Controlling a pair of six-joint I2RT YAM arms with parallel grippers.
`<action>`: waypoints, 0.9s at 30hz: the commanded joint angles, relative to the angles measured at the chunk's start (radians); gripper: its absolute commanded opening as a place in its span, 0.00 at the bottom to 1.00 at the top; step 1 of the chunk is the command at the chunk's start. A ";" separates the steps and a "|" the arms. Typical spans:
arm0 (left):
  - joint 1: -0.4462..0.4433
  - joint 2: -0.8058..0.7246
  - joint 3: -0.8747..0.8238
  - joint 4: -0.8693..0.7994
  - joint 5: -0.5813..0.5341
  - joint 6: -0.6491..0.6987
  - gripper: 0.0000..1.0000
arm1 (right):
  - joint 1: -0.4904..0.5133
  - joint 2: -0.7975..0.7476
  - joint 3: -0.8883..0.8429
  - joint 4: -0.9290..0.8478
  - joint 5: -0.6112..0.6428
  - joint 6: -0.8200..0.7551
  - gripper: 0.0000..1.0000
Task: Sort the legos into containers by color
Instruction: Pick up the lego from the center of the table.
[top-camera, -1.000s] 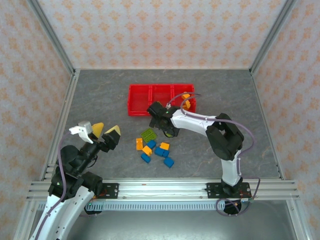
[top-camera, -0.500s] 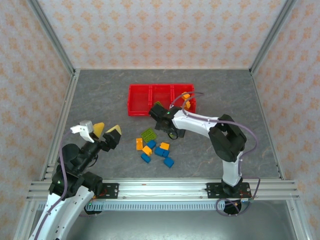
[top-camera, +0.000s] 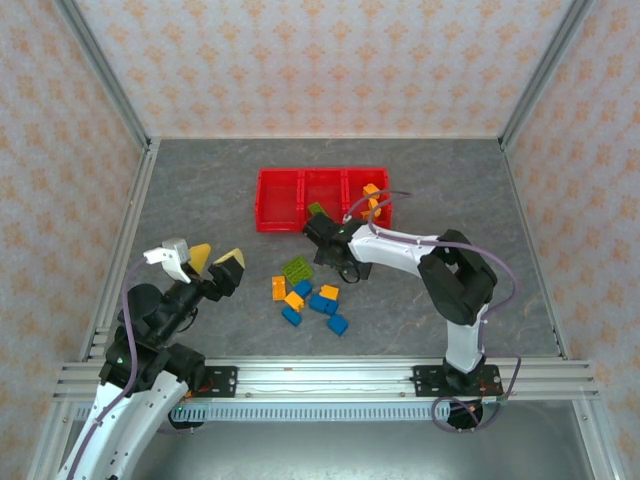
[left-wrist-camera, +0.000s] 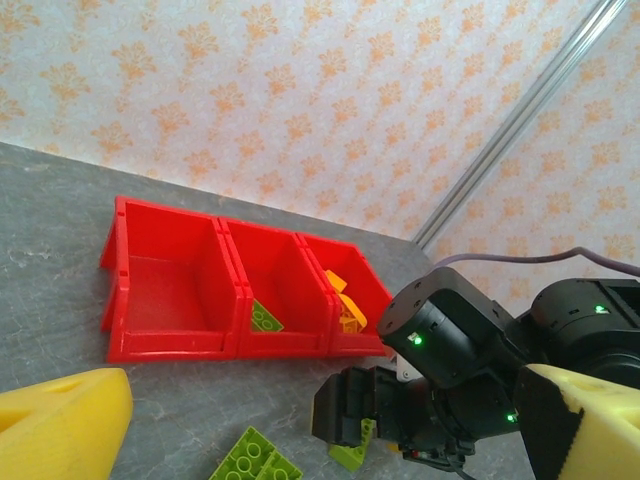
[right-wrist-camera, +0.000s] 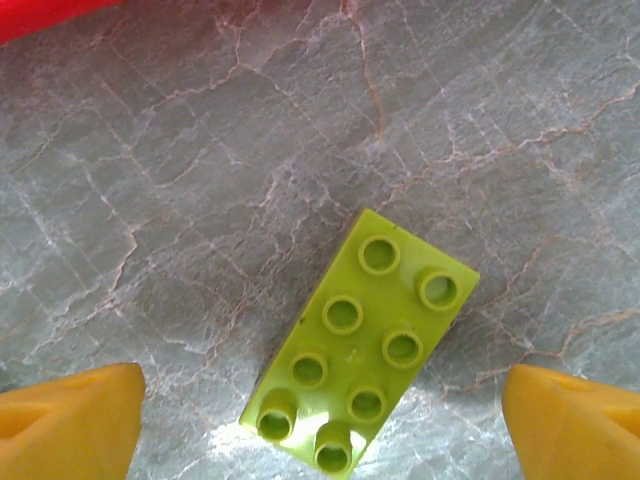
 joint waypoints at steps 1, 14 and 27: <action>-0.008 -0.005 -0.009 0.031 0.017 0.019 0.99 | -0.010 0.018 -0.006 0.040 0.027 -0.015 0.90; -0.009 0.009 -0.009 0.028 0.008 0.019 0.99 | -0.011 0.093 0.041 0.055 0.132 -0.088 0.76; -0.009 0.032 -0.008 0.027 0.006 0.019 0.99 | -0.013 0.113 0.020 0.110 0.183 -0.160 0.53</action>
